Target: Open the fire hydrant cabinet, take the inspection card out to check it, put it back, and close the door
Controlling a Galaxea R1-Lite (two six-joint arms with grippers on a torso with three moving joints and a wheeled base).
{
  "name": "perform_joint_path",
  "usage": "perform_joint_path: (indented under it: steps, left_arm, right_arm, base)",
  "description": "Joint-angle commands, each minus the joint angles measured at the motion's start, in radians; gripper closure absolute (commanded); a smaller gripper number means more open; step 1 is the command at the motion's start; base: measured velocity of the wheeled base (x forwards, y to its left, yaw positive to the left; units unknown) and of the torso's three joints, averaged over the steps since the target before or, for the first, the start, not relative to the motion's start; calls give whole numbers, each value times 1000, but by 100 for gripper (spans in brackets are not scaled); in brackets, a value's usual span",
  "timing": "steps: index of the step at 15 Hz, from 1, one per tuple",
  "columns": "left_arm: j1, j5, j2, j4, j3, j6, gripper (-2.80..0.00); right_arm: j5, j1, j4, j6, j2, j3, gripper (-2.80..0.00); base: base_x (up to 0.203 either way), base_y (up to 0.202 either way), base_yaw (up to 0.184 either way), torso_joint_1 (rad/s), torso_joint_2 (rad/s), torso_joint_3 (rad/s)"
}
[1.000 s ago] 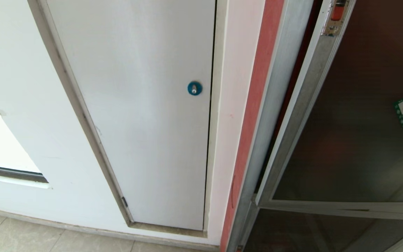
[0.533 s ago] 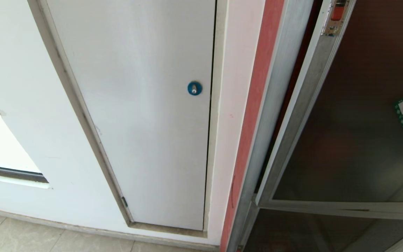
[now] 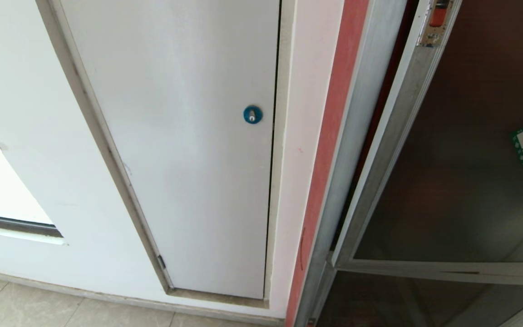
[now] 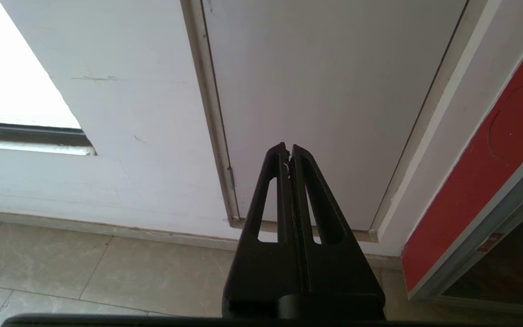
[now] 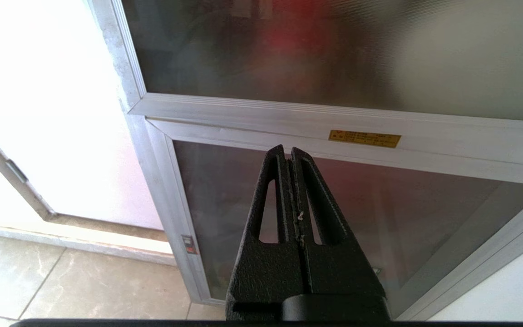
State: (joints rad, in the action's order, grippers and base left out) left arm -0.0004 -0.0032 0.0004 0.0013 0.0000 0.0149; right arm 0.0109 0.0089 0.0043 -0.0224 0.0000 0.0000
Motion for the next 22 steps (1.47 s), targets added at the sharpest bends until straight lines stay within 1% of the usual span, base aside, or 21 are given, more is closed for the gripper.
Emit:
perform_joint_path:
  steps: [1, 4, 6, 8, 9, 10, 13, 14, 16, 19, 20, 21, 22]
  left_arm:
    - [0, 0, 0, 0, 0, 0, 0]
    - [0, 2, 0, 0, 0, 2, 0]
    - [0, 1, 0, -1, -9, 9, 0]
    - [-1, -5, 2, 8, -69, 10, 0]
    - [-1, -15, 12, 12, -101, 11, 0]
    - [-1, -41, 40, 12, -133, 10, 0]
    - [-3, -116, 195, 7, -223, 6, 0]
    - [-5, -153, 266, 4, -261, 3, 0]
    - [-6, -252, 424, 1, -348, -19, 0]
    - [-10, -453, 650, -2, -528, -82, 0]
    - [-15, -505, 716, -2, -582, -103, 0]
    - [-32, -548, 780, -2, -635, -123, 0]
    - [-68, -577, 848, -3, -687, -144, 0]
  right_arm:
    - [-2, 0, 0, -3, -2, 0, 0]
    - [-3, 0, 0, -1, -2, 0, 0]
    - [-3, 1, -1, 20, -2, -1, 0]
    - [0, 2, -1, 38, -2, -1, 0]
    - [1, 1, -1, 39, -2, 0, 0]
    - [1, 0, -2, 39, -2, 0, 0]
    - [1, 0, -1, 39, -2, 0, 0]
    - [1, 1, -2, 39, -2, -1, 0]
    - [1, 1, -2, 39, -2, 0, 0]
    - [1, 0, -2, 39, -2, 0, 0]
    - [1, 0, -1, 39, -2, 0, 0]
    - [1, 1, -1, 39, -2, 0, 0]
    - [1, 0, -1, 39, -2, 0, 0]
  base:
    - [0, 0, 0, 0, 0, 0]
    - [0, 0, 0, 0, 0, 0]
    - [0, 0, 0, 0, 0, 0]
    - [0, 0, 0, 0, 0, 0]
    - [0, 0, 0, 0, 0, 0]
    - [0, 0, 0, 0, 0, 0]
    - [0, 0, 0, 0, 0, 0]
    - [0, 0, 0, 0, 0, 0]
    - [0, 0, 0, 0, 0, 0]
    - [0, 0, 0, 0, 0, 0]
    - [0, 0, 0, 0, 0, 0]
    - [0, 0, 0, 0, 0, 0]
    - [0, 0, 0, 0, 0, 0]
